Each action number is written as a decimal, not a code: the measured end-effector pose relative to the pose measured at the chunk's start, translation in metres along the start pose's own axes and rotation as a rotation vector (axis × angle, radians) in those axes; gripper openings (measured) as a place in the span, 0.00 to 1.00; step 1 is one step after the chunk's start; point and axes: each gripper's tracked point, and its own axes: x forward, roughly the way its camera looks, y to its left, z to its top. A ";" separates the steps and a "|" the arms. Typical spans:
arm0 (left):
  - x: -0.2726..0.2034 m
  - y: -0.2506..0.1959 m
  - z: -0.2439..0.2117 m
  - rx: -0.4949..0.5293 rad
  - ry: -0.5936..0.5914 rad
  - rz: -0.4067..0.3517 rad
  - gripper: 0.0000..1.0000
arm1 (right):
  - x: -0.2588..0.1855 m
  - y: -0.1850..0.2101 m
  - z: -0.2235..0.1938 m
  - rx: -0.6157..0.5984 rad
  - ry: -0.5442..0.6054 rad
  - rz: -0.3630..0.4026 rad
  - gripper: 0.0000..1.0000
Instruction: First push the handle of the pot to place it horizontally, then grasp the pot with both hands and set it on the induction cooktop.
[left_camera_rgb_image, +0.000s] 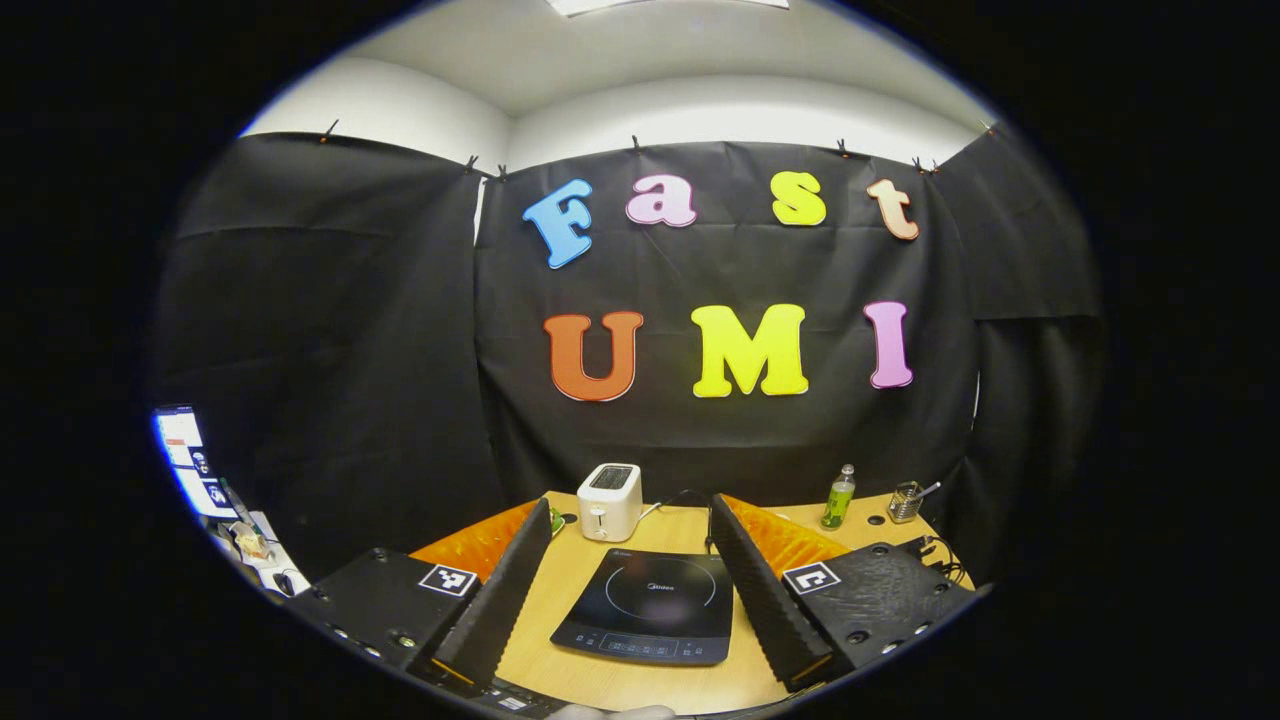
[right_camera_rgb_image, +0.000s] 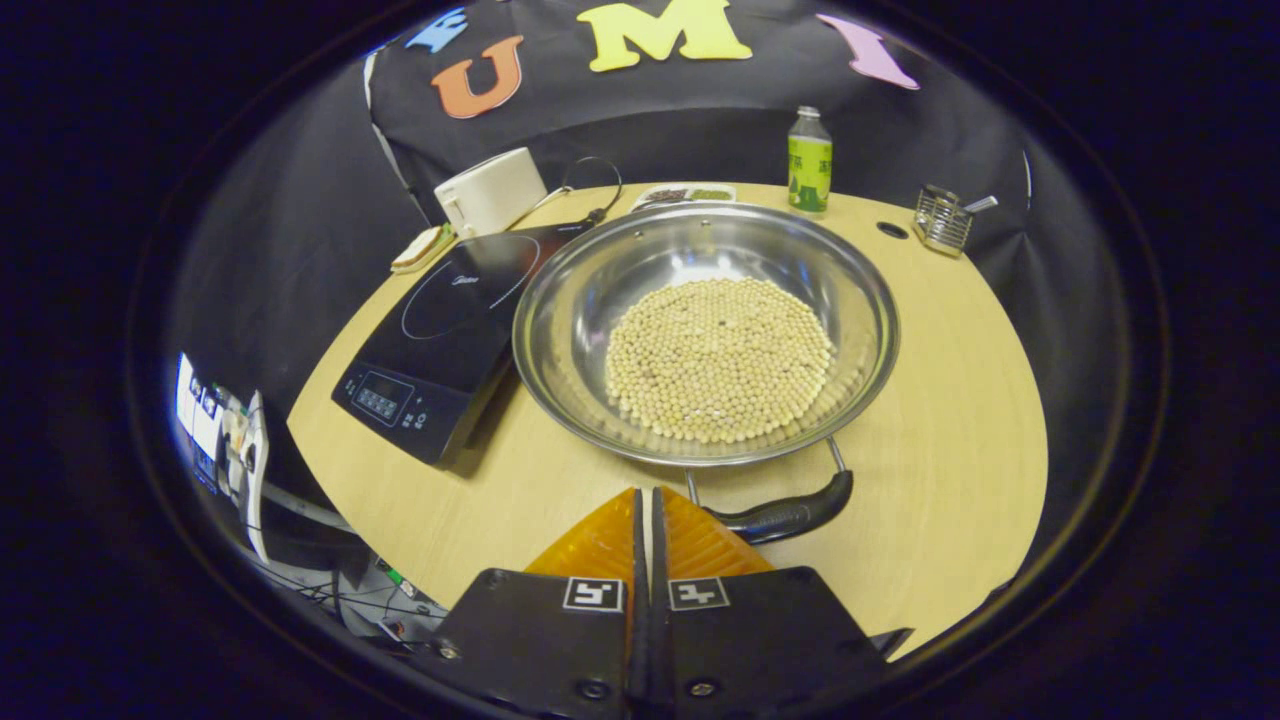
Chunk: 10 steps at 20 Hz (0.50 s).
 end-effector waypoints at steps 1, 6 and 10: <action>0.002 -0.002 -0.001 -0.001 0.005 -0.007 0.96 | -0.001 -0.005 -0.001 0.013 -0.001 -0.003 0.04; 0.006 -0.011 -0.001 0.009 0.005 -0.027 0.96 | -0.007 -0.033 0.001 0.048 -0.010 -0.036 0.00; 0.008 -0.014 -0.003 0.000 0.018 -0.031 0.96 | -0.009 -0.052 0.004 0.077 -0.013 -0.047 0.01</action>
